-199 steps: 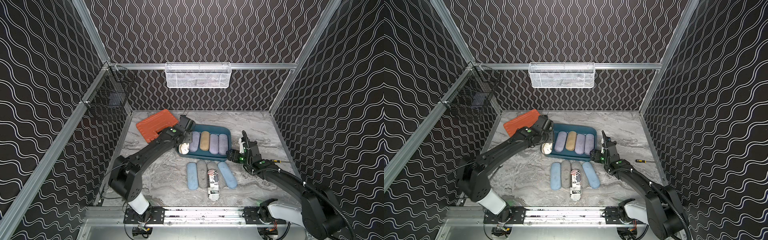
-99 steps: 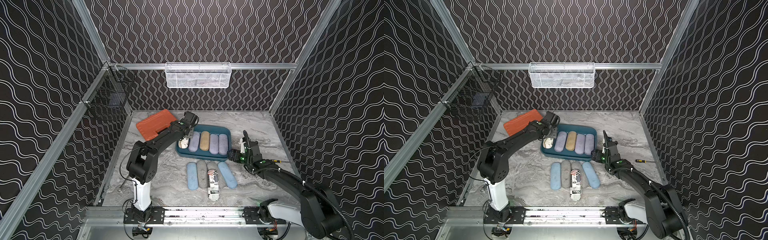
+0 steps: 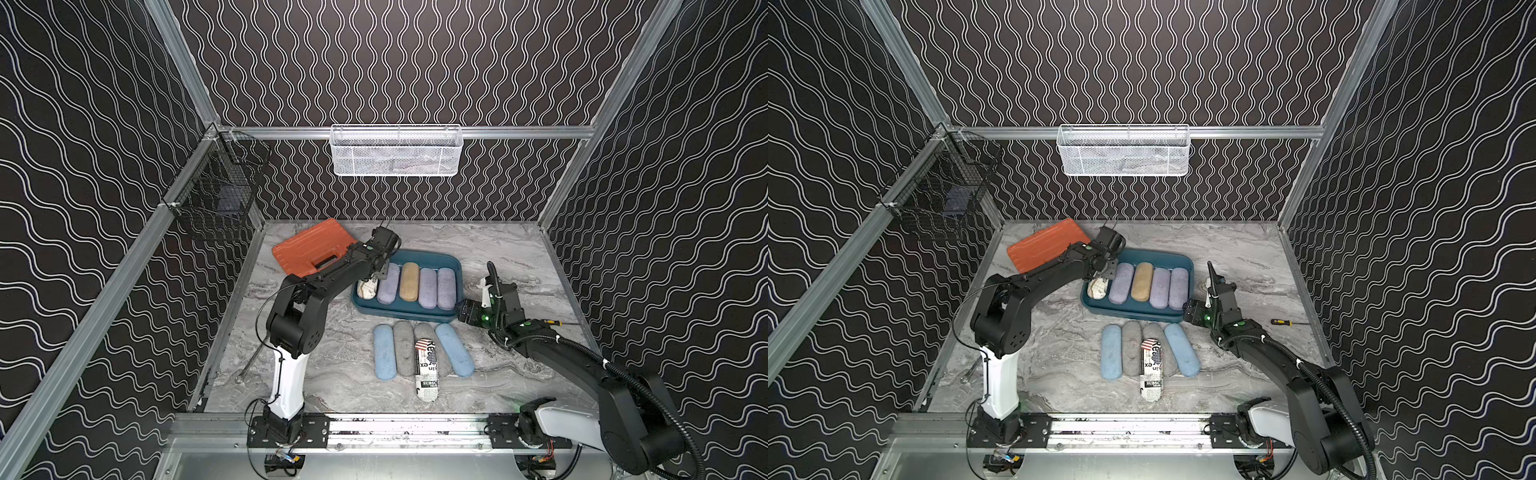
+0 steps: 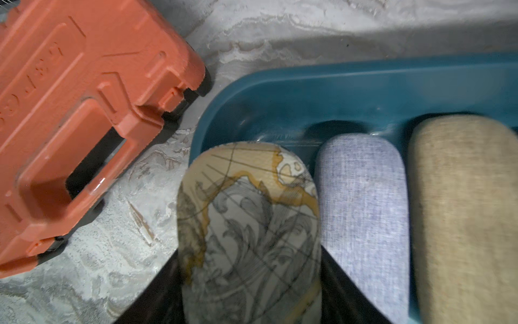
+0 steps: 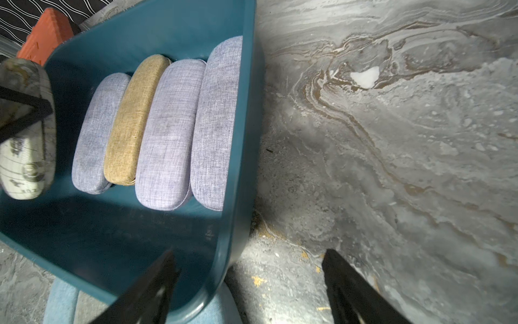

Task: Put the glasses cases into the storage boxes
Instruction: Place the glasses case in the storage box.

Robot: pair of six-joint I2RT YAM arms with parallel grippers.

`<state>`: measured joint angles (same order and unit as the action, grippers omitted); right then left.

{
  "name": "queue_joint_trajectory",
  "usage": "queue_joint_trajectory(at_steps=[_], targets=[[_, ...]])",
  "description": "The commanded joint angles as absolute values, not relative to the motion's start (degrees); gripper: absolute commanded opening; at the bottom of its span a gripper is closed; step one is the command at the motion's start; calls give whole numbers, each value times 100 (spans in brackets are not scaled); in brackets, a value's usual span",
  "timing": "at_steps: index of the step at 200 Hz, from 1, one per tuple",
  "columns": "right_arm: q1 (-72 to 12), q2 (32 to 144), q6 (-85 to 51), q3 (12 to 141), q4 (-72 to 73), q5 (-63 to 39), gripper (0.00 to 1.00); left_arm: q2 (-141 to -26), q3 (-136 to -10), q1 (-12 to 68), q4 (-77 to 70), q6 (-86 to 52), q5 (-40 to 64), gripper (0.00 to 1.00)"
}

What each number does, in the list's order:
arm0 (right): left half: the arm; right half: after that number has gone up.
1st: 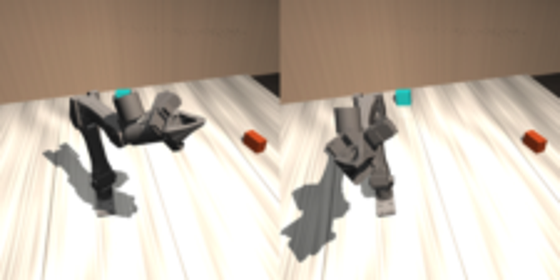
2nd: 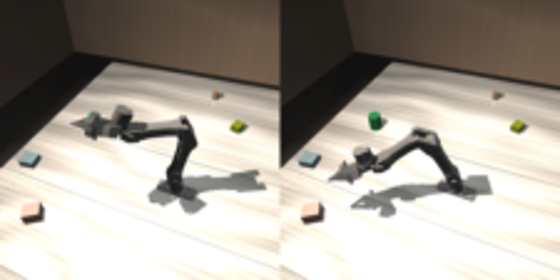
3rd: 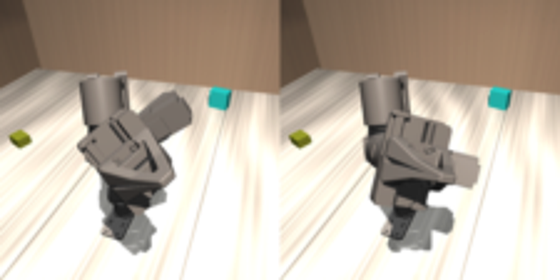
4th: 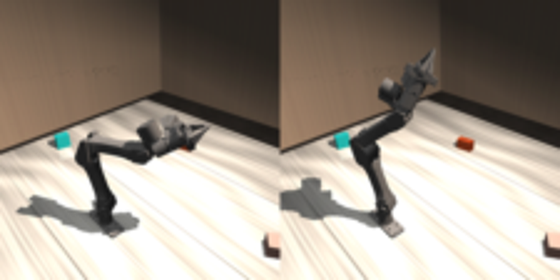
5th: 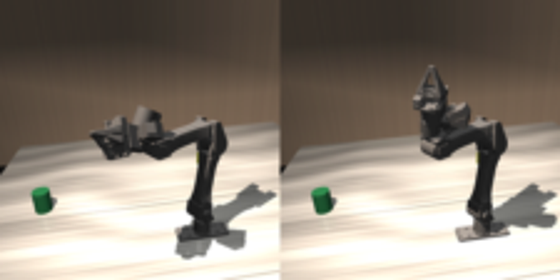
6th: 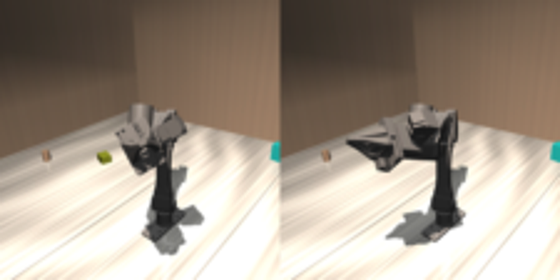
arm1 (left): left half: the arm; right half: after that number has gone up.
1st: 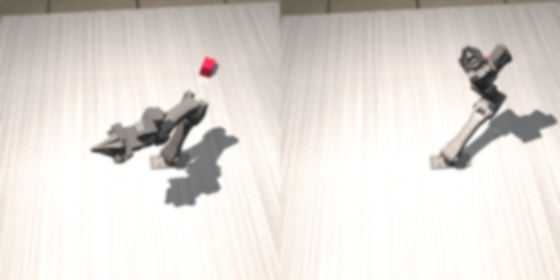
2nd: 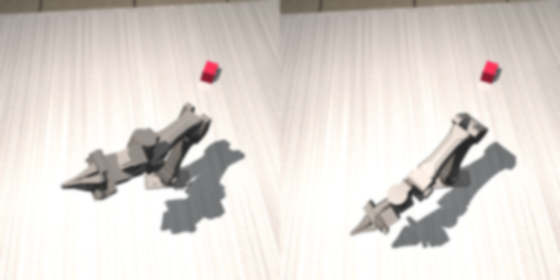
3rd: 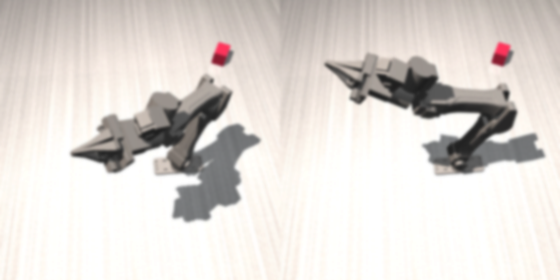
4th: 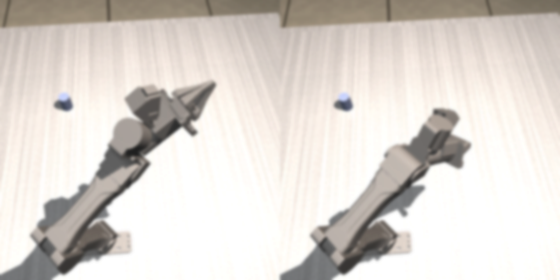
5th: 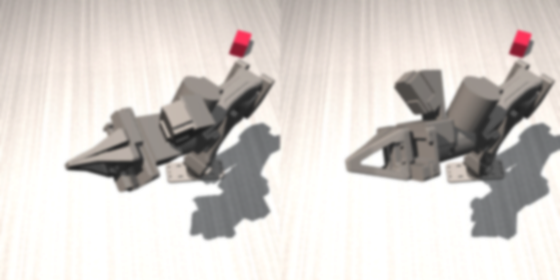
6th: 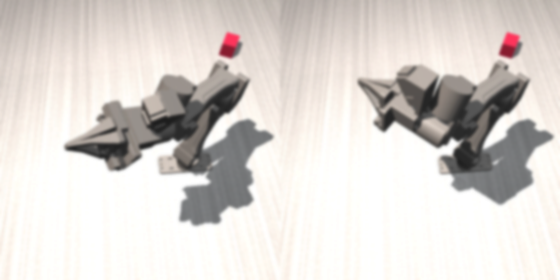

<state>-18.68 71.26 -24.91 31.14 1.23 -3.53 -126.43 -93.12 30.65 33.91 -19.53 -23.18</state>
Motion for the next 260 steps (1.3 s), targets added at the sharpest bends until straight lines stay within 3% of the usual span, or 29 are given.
queue_joint_trajectory(at_steps=[1,142,182,260], targets=[[-1855,7153,-2537,3102,272,-391,84,-12698,-9341,3059,3199,-1910,-2460,57],[-1784,7172,-2547,3092,245,-406,83,-13165,-9606,3058,3331,-1937,-2528,67],[-1776,7107,-2538,3109,192,-409,83,-13046,-9566,3056,3303,-1958,-2476,73],[-1777,6888,-2284,3277,-143,-937,86,-12324,-9323,3076,3045,-1943,-2128,76]])
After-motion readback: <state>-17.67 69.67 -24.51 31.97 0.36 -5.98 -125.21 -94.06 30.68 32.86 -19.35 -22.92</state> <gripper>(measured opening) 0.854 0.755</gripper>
